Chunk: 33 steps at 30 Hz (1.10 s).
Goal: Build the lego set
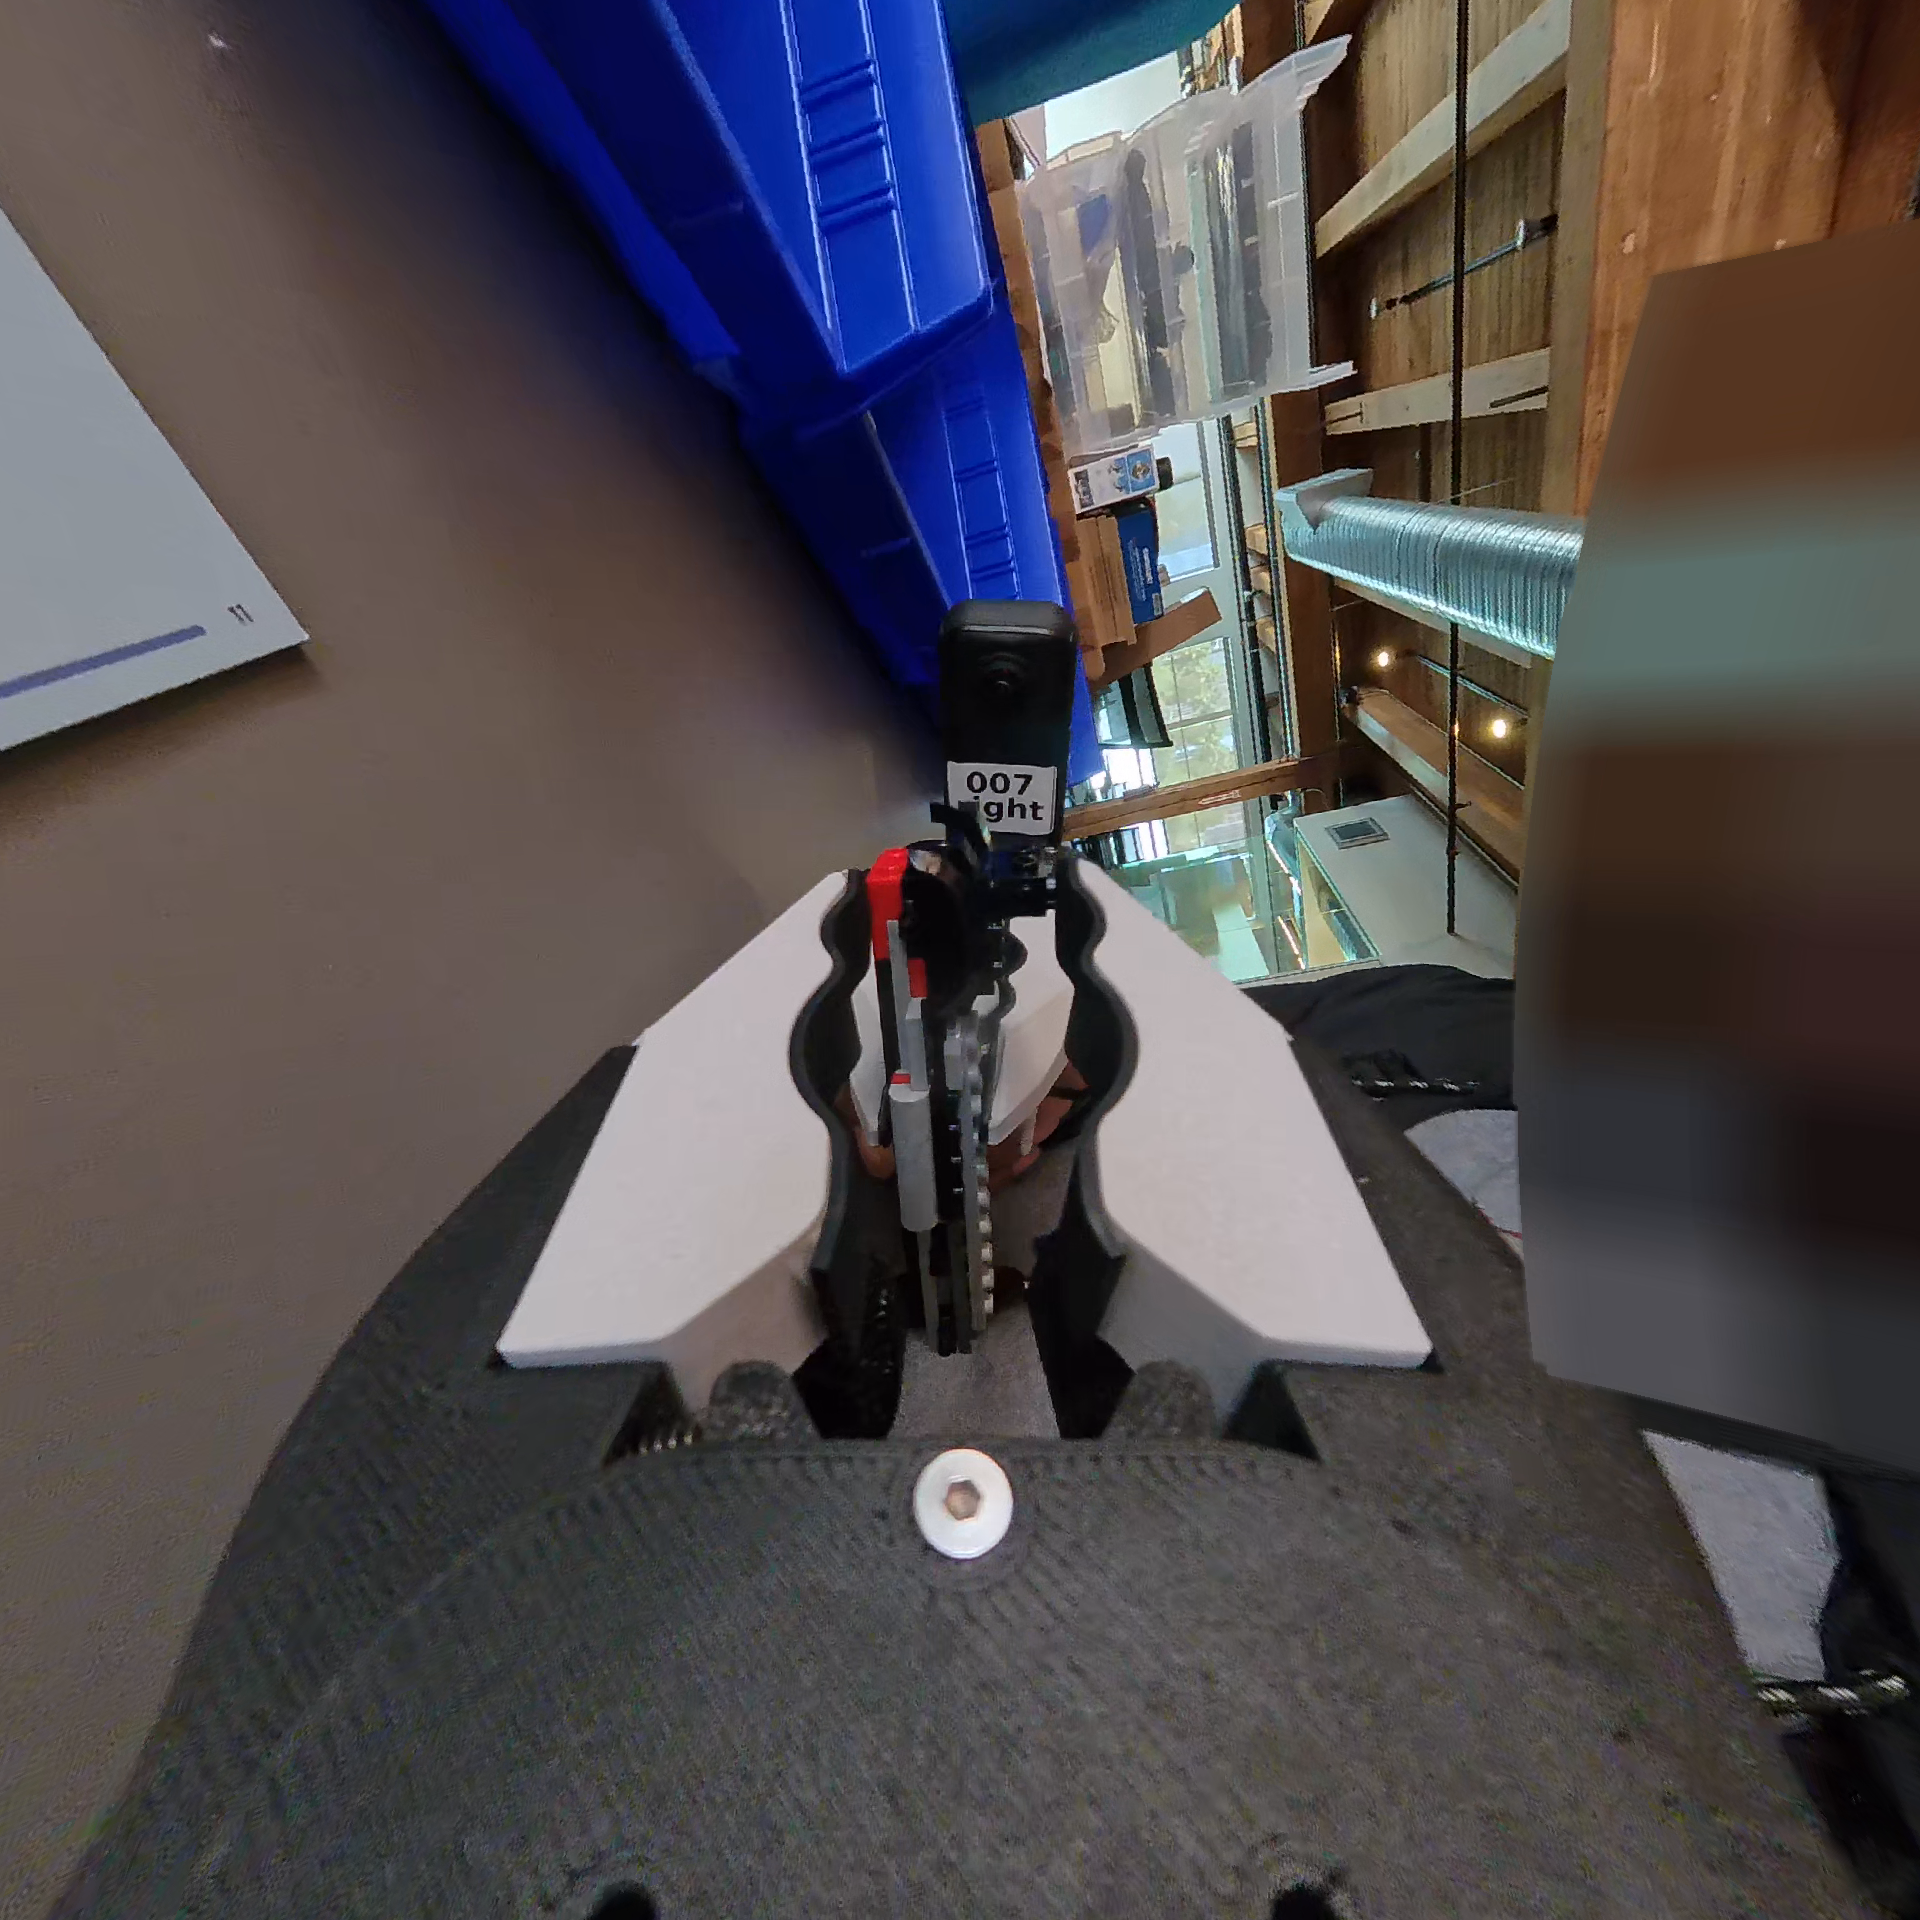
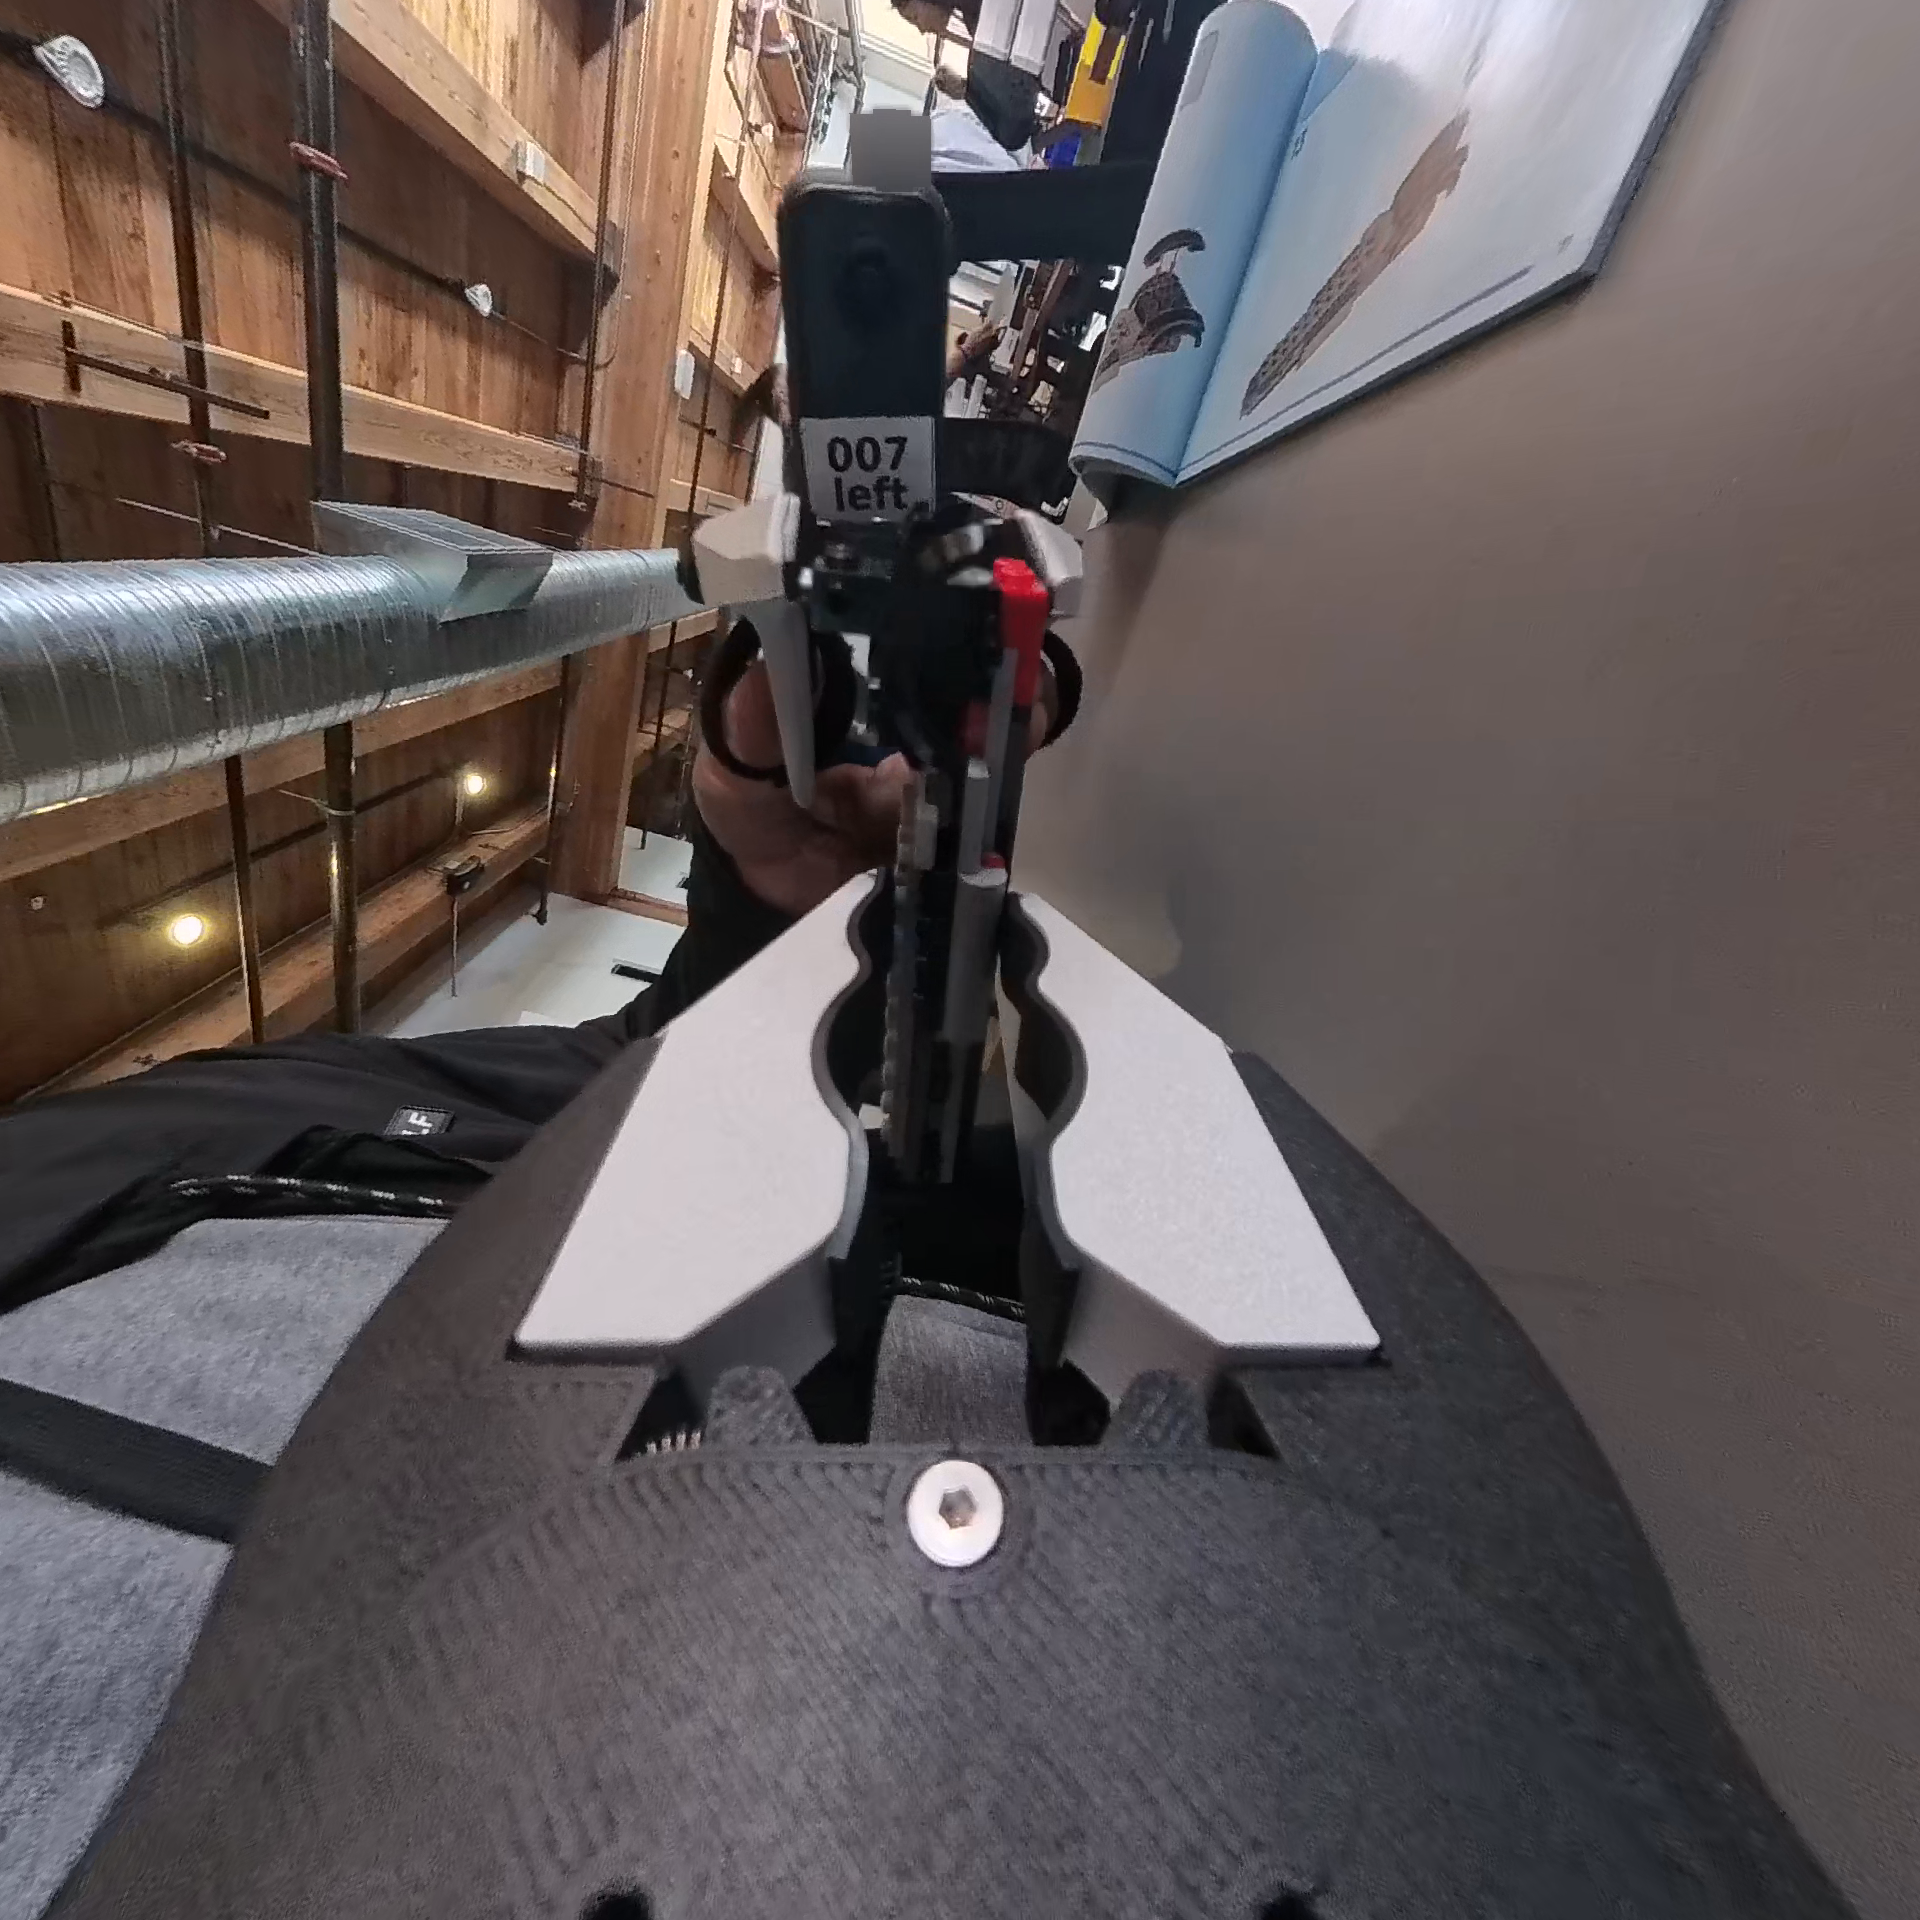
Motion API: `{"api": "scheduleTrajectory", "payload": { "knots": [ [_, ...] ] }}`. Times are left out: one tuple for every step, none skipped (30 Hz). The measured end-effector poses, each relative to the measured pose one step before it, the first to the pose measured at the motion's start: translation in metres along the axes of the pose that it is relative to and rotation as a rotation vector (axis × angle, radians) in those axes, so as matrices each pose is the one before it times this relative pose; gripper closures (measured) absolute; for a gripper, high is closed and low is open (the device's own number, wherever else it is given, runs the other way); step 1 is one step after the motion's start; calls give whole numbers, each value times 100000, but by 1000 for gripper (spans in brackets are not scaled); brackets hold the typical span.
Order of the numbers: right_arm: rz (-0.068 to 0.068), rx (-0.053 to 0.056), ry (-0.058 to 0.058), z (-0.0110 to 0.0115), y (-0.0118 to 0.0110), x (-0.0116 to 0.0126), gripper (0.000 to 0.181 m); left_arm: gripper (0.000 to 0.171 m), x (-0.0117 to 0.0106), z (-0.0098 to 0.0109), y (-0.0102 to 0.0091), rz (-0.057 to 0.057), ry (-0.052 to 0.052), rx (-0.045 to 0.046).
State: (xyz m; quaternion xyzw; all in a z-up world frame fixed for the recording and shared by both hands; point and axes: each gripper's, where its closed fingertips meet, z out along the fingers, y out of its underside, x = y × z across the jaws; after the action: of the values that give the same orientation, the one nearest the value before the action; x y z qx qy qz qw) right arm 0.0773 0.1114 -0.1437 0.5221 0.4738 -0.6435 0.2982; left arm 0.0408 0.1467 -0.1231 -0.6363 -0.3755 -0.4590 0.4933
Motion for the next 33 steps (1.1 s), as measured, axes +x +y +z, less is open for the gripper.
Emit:
{"api": "scheduleTrajectory", "payload": {
  "knots": [
    [-140,-107,49,20,20,-6,160,137,-4,6,18,409,-301,-68],
    [-20,-3,14,9,4,2,160,137,-13,-1,-15,197,-218,129],
    [87,-22,-78,-2,6,-8,160,137,-4,10,-2,155,-128,109],
    [18,-106,-48,2,22,0,160,137,8,-1,23,177,36,-55],
    [-122,50,34,0,-4,-9,160,137,-25,-22,-12,-40,-34,109],
    [-44,7,46,-3,8,7,160,137,-14,-3,3,-14,101,59],
    [36,-27,1,11,-1,-1,160,137,-2,-5,3,-32,111,34],
    [31,-49,51,-4,10,14,160,137,-14,-17,9,-100,-11,8],
    [-49,-117,70,10,21,1,160,137,22,-8,18,220,65,-209],
    [-206,-112,50,16,30,-4,160,137,63,7,27,622,-40,-360],
    [-174,100,-18,13,-11,-23,160,137,2,-7,-18,278,-277,85],
    [195,71,-101,-10,-17,6,160,137,-20,5,-23,-193,32,286],
    [311,-21,-193,1,-15,-1,160,137,1,18,7,-10,384,141],
    [194,163,-110,-16,-25,3,160,137,-11,-6,-16,85,309,272],
    [198,295,-115,-26,-54,-5,160,136,27,0,-45,-913,762,483],
    [401,427,-172,-31,-77,15,160,136,131,0,-57,-1141,1592,626],
    [549,474,-616,-34,-94,-44,160,136,80,0,-64,-644,1136,554],
    [548,802,-1247,-36,-162,-127,160,132,-42,11,101,-420,276,-398],
    [516,1046,-1162,-51,-200,-115,160,120,-203,37,219,-237,-830,-898],
    [584,612,-425,-42,-149,7,160,115,0,-39,37,517,559,648],
    [355,167,-204,-12,-83,14,160,115,233,-113,-98,352,2253,1891],
    [-88,-50,-254,9,-22,-31,160,115,141,-98,7,-509,1850,1143],
    [-322,-286,-193,32,17,-47,160,116,71,-79,84,-293,1469,483],
    [-292,-618,-200,71,70,-48,160,118,38,-48,68,169,1151,621],
    [-201,-777,-244,81,96,-39,160,121,-116,-4,170,-296,274,-118],
    [-248,-563,-89,69,50,-22,160,125,-137,57,275,-342,218,-940],
    [-339,-350,119,57,3,-4,160,128,-40,82,238,-66,603,-667],
    [-422,-150,156,44,-37,9,160,131,24,103,246,31,793,-621],
    [-419,-35,134,20,-56,5,160,134,11,112,256,78,584,-678],
    [-368,42,95,11,-84,0,160,139,58,98,179,365,802,-291],
    [-390,-63,114,8,-54,11,160,146,157,57,64,775,1243,503],
    [-597,-216,-186,13,-49,-52,160,148,-23,14,-42,789,63,1035],
    [-806,-265,80,20,-48,-29,160,149,26,6,-51,1374,375,923]
  ]
}}
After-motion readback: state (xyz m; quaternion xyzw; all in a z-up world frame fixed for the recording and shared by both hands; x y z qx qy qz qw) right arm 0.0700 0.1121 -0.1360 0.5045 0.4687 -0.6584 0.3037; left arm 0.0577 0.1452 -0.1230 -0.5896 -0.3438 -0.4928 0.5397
